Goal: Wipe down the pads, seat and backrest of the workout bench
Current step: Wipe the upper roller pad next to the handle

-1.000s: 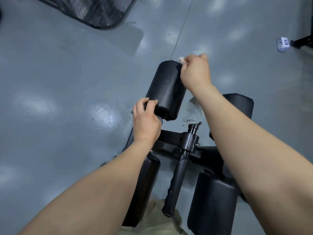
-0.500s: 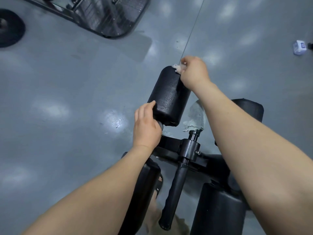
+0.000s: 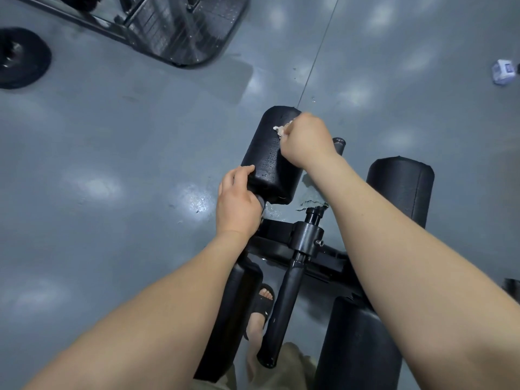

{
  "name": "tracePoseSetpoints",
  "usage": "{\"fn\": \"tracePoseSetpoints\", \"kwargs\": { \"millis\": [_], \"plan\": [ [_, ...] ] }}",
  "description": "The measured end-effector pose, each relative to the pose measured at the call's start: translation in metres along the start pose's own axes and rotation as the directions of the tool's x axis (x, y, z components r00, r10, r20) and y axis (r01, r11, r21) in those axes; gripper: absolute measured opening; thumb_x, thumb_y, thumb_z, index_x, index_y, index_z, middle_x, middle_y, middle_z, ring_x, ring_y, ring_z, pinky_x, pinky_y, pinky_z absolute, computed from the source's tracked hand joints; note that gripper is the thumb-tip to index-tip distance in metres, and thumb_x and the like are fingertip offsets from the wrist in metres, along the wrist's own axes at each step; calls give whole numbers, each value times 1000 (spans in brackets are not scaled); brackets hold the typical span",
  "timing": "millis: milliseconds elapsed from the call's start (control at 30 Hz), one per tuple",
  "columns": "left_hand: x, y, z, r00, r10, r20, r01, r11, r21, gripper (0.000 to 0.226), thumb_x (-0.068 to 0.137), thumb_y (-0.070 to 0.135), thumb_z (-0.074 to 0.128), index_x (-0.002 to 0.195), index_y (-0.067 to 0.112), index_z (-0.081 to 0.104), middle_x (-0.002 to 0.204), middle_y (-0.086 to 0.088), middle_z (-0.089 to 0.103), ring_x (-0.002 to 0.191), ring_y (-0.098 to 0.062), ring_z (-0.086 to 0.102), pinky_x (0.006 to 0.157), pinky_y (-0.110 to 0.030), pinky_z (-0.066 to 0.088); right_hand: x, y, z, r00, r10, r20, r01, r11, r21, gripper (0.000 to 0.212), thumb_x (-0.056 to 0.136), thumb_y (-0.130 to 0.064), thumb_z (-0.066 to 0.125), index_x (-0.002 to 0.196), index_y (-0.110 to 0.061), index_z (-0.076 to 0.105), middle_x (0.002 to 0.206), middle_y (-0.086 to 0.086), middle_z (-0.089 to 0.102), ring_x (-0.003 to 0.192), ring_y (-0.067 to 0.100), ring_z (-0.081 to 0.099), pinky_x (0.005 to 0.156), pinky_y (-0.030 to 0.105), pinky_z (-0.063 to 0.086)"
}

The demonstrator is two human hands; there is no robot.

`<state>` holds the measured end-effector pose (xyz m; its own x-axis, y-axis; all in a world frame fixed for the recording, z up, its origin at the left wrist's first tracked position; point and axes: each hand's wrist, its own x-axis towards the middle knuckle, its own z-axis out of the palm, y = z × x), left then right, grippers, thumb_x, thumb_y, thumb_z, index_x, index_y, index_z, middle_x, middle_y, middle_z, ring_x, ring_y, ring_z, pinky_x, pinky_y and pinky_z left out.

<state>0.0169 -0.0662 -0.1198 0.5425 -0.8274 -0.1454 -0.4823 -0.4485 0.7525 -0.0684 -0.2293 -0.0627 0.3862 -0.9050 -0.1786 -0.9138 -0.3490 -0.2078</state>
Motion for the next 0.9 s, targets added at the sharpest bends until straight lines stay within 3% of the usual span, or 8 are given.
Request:
{"fn": "tracePoseSetpoints", "kwargs": {
  "millis": [67,200,300,400,567,800,900],
  "plan": [
    [0,1,0,1000,-3,-6,3,1000,7,62,81,-2,40,133,28,54,134,3,50,121,-20,48,97,-23,37,-6,-2,-2,999,-41,20,42,998,-41,25,96,-18,49,102,-5,70,114,17,57,102,35,59,71,29,35],
    [0,1,1,1000,-6,-17,6,1000,13,60,81,-2,41,134,25,53,133,1,51,120,-22,49,97,-27,39,-17,-4,-10,993,-80,81,85,995,-55,14,90,-10,54,78,-9,62,83,8,48,81,32,51,64,30,35],
    [1,2,1,999,-44,-25,45,999,11,60,83,-1,40,138,22,50,138,0,50,123,-23,49,102,-32,41,-28,-8,-14,987,-98,127,111,989,-96,27,87,-5,52,63,-12,42,68,3,35,76,30,44,63,31,32],
    [1,2,1,998,-59,-22,59,998,18,61,85,-1,40,142,19,48,142,-1,49,127,-23,48,106,-34,40,-40,-13,-12,984,-117,134,129,988,-86,30,88,-3,52,62,-13,38,69,2,34,75,28,44,63,31,32],
    [1,1,1,998,-59,-20,59,998,20,62,85,-1,40,143,17,49,142,-1,50,128,-23,48,105,-31,38,-58,-19,-4,986,-141,90,145,988,-43,13,92,-6,54,81,-10,48,88,9,44,78,27,44,65,31,34],
    [1,1,0,998,-56,-24,56,998,0,61,85,-2,39,143,14,50,143,-1,51,130,-22,47,106,-27,35,-76,-23,9,976,-194,100,204,974,-101,11,87,-2,54,81,-10,58,89,5,40,73,25,42,62,30,30],
    [0,2,-1,998,-54,-25,54,998,-10,61,85,-2,39,142,14,51,144,-1,51,131,-22,46,107,-28,35,-82,-22,15,974,-201,100,212,971,-109,10,87,-4,54,89,-5,63,89,6,41,72,25,42,55,30,26]
  ]
}}
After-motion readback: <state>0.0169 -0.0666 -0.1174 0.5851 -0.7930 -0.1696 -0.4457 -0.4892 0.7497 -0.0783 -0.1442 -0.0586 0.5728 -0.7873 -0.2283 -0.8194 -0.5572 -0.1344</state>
